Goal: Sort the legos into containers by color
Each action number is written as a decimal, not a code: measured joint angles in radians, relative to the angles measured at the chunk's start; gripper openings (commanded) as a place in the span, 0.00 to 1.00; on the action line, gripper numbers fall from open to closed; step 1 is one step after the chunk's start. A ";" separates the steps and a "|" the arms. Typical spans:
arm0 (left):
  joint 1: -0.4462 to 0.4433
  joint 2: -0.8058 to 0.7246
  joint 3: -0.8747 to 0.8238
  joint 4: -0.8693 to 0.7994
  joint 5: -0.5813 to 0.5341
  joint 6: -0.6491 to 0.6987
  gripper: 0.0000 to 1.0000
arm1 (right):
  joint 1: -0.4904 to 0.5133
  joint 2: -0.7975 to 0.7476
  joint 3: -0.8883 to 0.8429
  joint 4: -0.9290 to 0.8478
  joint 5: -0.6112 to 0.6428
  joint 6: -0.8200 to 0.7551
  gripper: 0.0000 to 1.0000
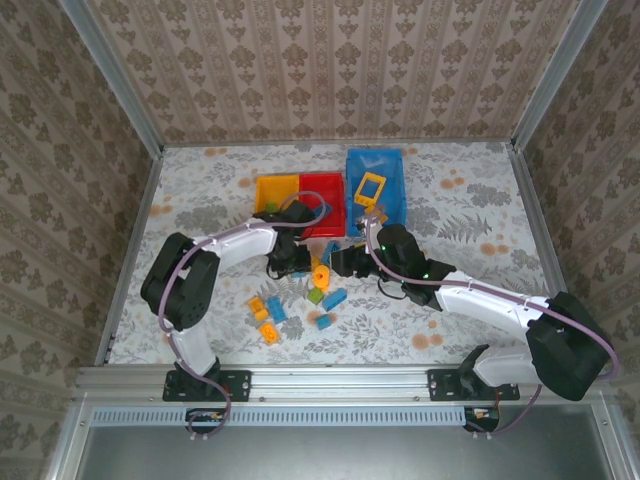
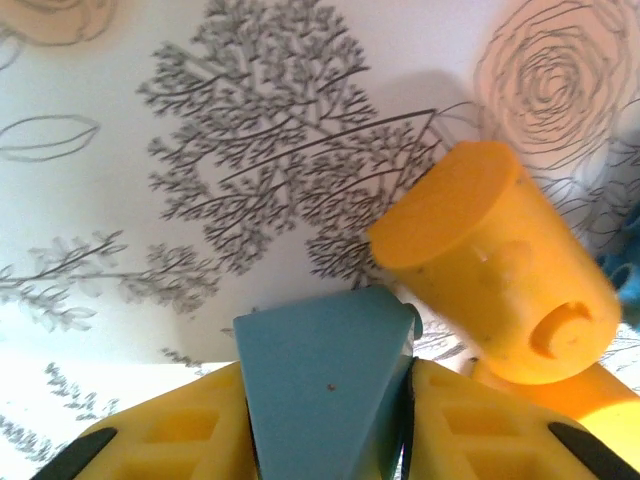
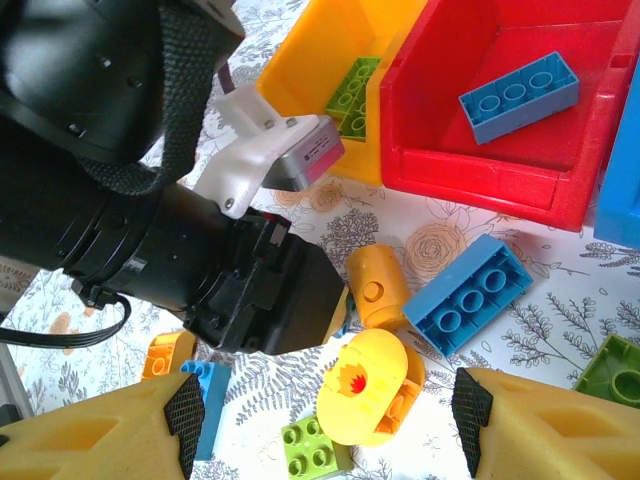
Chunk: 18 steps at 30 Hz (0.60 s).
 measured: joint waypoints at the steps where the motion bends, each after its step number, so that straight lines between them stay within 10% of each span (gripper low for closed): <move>1: -0.001 -0.011 -0.009 -0.004 -0.010 0.001 0.30 | 0.000 0.000 0.000 0.000 0.000 0.000 0.70; 18: -0.002 -0.175 0.031 -0.137 -0.135 0.074 0.25 | 0.000 0.013 0.001 -0.001 0.001 0.003 0.70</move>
